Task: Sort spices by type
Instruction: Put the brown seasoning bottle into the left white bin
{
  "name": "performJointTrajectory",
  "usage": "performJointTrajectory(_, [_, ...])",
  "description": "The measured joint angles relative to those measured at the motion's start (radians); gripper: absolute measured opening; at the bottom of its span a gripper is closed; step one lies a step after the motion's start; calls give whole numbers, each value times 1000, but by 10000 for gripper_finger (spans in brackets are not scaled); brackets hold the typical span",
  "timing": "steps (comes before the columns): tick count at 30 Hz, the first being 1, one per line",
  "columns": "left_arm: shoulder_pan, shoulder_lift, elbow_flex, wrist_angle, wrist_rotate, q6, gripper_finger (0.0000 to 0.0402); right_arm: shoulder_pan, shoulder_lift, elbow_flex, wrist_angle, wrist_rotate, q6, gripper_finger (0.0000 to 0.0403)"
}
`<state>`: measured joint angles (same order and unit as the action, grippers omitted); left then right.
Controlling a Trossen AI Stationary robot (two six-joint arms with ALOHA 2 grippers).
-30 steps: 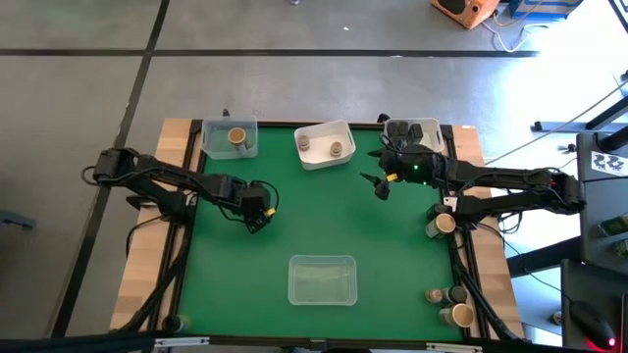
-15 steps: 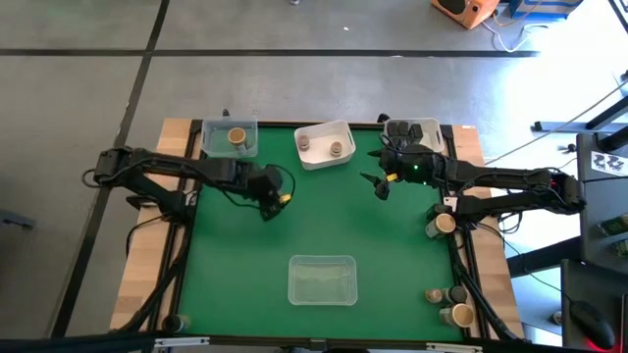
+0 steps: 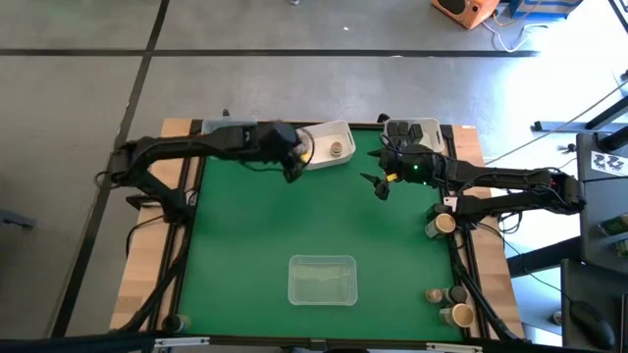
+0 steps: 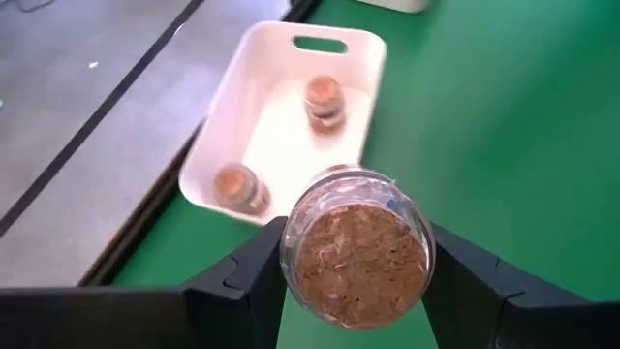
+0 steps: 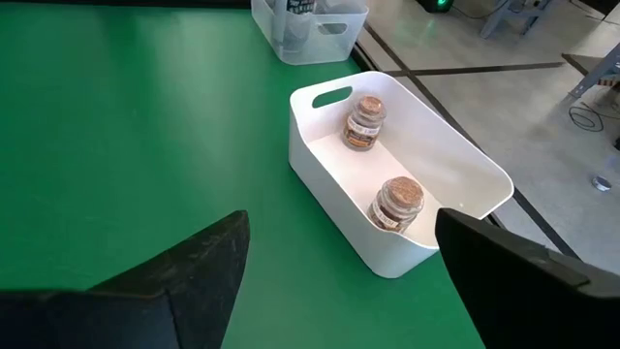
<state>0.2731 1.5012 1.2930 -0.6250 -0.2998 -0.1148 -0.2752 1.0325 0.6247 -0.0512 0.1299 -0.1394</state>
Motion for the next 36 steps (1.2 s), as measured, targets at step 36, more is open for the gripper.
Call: performJointTrajectory(36, [237,629,419,15,167,118,182,0,96,0,16,16,-17,331])
